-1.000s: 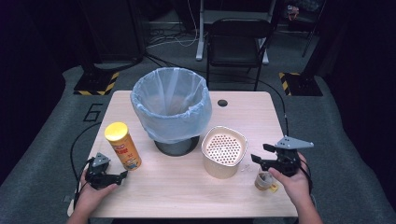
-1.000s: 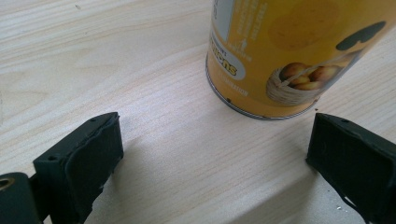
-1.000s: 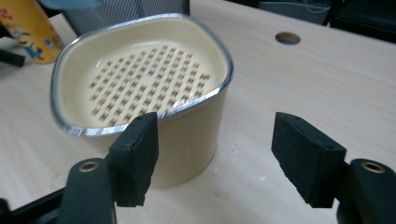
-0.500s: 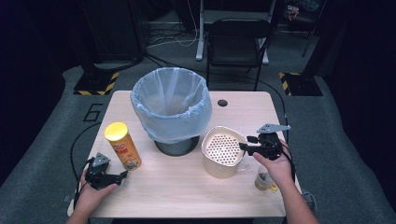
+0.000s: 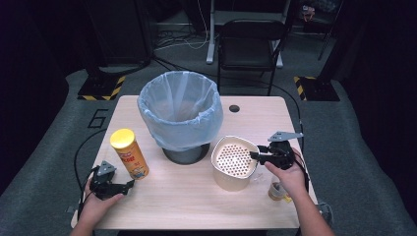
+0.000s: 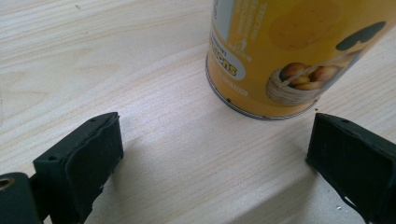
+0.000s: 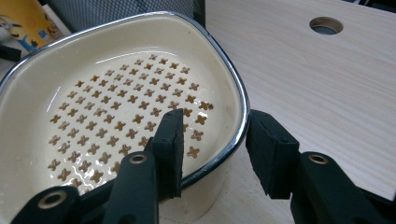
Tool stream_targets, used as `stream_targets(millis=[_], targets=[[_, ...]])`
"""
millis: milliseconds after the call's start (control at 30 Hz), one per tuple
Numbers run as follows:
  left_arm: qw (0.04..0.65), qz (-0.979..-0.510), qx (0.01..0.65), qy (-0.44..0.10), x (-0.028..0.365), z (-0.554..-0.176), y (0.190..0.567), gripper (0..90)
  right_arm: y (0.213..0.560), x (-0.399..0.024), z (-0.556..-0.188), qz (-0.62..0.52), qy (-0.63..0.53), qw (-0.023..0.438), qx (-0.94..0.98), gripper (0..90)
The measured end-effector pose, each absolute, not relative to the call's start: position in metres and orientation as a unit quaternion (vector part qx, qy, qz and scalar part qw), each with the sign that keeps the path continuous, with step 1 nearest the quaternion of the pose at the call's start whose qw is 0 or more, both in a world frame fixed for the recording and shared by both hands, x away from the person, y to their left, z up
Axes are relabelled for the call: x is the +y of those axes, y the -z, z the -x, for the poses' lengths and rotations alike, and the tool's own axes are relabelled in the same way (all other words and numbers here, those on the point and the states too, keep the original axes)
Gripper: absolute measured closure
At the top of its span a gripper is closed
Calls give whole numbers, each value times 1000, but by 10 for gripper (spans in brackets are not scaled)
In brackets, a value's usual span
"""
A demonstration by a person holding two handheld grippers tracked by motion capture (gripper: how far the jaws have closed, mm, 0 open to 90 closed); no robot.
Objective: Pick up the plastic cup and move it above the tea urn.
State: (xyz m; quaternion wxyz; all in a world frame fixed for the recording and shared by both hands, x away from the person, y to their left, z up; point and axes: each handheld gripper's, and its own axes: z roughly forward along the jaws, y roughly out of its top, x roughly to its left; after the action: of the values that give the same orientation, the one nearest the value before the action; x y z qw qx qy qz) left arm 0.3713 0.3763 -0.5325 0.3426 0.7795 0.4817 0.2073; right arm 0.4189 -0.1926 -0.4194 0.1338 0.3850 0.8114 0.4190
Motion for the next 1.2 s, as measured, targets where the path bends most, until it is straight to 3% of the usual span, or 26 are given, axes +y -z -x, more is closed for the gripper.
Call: stream_targets(millis=[567,633,667,833,1000,1200], targets=[[342,-779,482,-207,376,-371,532,32,421,-193,-369,-349,-430,110,825,571],[342,-780,482,-207,376,-371,532,32,420,-194,-365,-346,-433,109,825,512],[342,-780,482,-207,376,-371,532,32,416,-197,-363,-351,-439,115,819,428],[342,-779,482,-208,376,-371,533,32,402,-215,-355,-371,-463,150,791,316],[342,-780,482,-207,376,-371,532,32,403,-236,-348,-397,-461,167,776,283],[342,-780,482,-207,376,-371,532,32,418,-262,-312,-434,-446,170,764,300]])
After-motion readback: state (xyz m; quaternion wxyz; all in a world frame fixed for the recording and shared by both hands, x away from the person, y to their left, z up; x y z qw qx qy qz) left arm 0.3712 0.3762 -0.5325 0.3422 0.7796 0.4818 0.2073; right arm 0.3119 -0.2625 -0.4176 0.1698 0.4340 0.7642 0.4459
